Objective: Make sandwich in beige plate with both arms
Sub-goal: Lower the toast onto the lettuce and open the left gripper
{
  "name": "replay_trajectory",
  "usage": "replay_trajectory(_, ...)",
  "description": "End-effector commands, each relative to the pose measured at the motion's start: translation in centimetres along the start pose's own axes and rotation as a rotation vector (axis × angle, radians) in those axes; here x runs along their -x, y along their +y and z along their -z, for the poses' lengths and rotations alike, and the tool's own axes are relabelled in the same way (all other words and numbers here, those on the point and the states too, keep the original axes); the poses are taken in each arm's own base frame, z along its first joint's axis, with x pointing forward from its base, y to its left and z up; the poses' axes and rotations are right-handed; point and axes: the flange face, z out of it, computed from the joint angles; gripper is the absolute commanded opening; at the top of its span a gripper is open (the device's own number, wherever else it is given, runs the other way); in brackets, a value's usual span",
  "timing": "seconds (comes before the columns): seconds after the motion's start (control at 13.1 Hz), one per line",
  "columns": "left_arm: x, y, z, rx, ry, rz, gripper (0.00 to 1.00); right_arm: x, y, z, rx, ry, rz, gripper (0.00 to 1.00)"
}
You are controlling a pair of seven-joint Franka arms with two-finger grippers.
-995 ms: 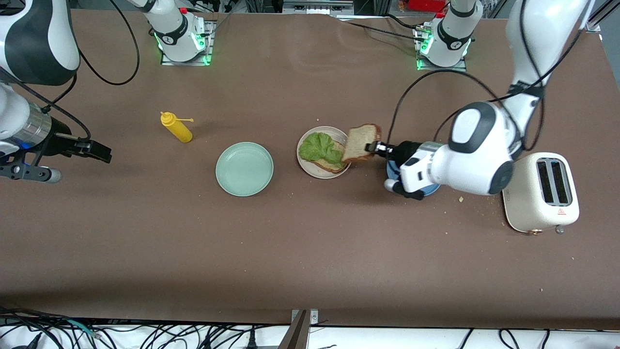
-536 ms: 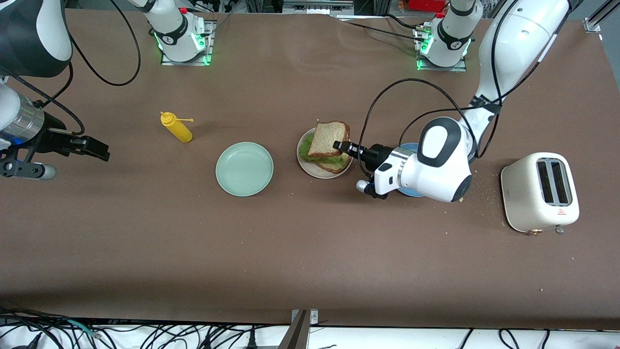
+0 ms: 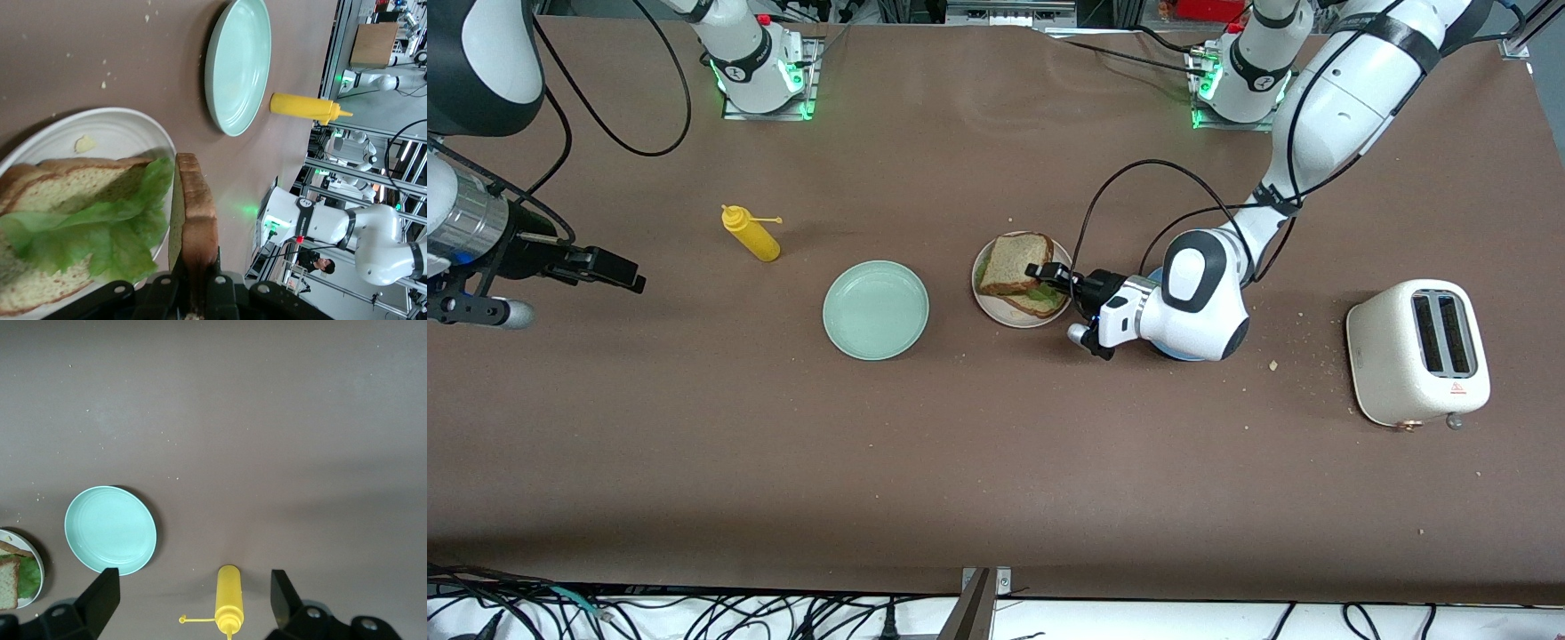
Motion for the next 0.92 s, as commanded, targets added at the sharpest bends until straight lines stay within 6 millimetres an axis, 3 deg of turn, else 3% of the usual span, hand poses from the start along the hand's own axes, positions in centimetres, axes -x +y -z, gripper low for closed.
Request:
replay_trajectory(0.0, 0.8, -1.6, -0.7, 0.033, 0.005, -0.017, 0.39, 0.0, 0.1, 0.8, -0.024, -0.001, 0.015, 1.00)
replay_trajectory(0.08, 0.7, -2.1, -0.8, 0.031, 0.013, -0.011, 0.99, 0.0, 0.0, 0.7, -0.024, -0.003, 0.017, 1.00)
replay_trajectory(0.23, 0.3, -2.5, 0.4, 0.005, 0.034, -0.015, 1.00, 0.0, -0.1, 0.8, -0.024, -0.002, 0.017, 1.00)
replay_trajectory(0.46, 0.0, -2.1, 4.0, -0.085, 0.060, -0.055, 1.00, 0.0, -0.1, 0.8, -0.024, 0.000, 0.018, 1.00)
replay_trajectory(0.84, 0.5, 2.8, 9.4, -0.329, 0.055, -0.151, 1.00, 0.0, -0.1, 0.8, -0.025, 0.000, 0.017, 1.00)
